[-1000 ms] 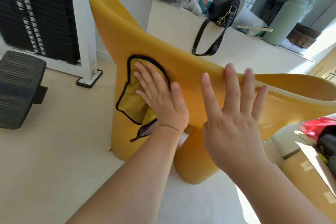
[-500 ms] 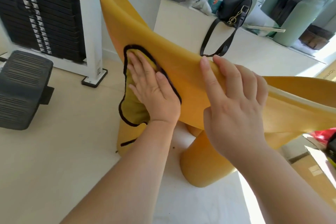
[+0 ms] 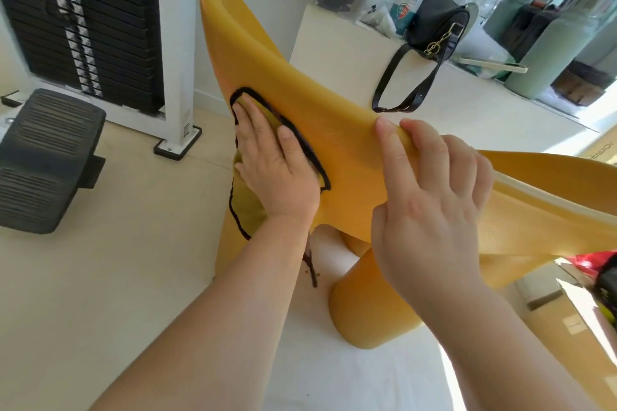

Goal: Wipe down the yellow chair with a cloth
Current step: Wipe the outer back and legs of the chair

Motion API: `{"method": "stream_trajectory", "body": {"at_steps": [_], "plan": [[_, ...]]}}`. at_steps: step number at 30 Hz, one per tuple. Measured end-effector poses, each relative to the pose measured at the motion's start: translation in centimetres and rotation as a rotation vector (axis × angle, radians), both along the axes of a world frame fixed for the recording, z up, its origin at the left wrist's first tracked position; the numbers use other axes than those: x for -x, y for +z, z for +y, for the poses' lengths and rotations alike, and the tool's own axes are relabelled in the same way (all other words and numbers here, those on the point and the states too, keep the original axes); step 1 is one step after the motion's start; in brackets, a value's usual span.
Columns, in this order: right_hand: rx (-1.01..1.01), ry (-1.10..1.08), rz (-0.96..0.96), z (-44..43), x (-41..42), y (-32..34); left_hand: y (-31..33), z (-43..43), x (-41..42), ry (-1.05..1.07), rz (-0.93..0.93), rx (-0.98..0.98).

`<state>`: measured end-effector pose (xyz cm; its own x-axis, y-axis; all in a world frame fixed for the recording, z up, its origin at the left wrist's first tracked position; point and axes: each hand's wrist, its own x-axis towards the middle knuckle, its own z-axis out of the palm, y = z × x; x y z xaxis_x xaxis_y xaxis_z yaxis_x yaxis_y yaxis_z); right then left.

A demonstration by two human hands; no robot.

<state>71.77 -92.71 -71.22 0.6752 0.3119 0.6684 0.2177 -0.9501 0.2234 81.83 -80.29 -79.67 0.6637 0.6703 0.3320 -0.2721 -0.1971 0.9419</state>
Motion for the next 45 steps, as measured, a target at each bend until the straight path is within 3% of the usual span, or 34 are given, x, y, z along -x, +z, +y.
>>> {"method": "stream_trajectory", "body": {"at_steps": [6,10,16,24,32,36,40,45], "plan": [[-0.123,0.047,-0.048,0.2,-0.6,-0.3,-0.1,-6.7,3.2,-0.091,-0.043,-0.131],[-0.125,0.092,-0.051,-0.2,-0.4,-0.3,0.4,-6.3,3.0,-0.044,-0.101,-0.246],[-0.125,0.086,-0.014,0.1,-0.2,-0.2,3.4,1.4,-1.1,0.002,-0.121,0.175],[-0.171,0.130,-0.035,-0.5,-0.4,-0.1,3.7,-8.1,4.0,-0.068,-0.050,0.086],[-0.181,0.122,0.073,-0.1,0.5,1.5,5.6,0.1,-0.3,0.061,-0.136,0.165],[-0.153,0.092,0.058,3.6,-1.8,3.4,3.4,-1.9,0.9,0.000,-0.041,0.116],[0.045,0.013,0.168,7.5,-3.7,3.7,-0.6,-1.1,1.5,-0.093,0.135,0.029],[0.013,-0.022,0.069,7.3,-3.7,2.6,0.5,2.7,-1.0,-0.085,0.081,0.077]]}}
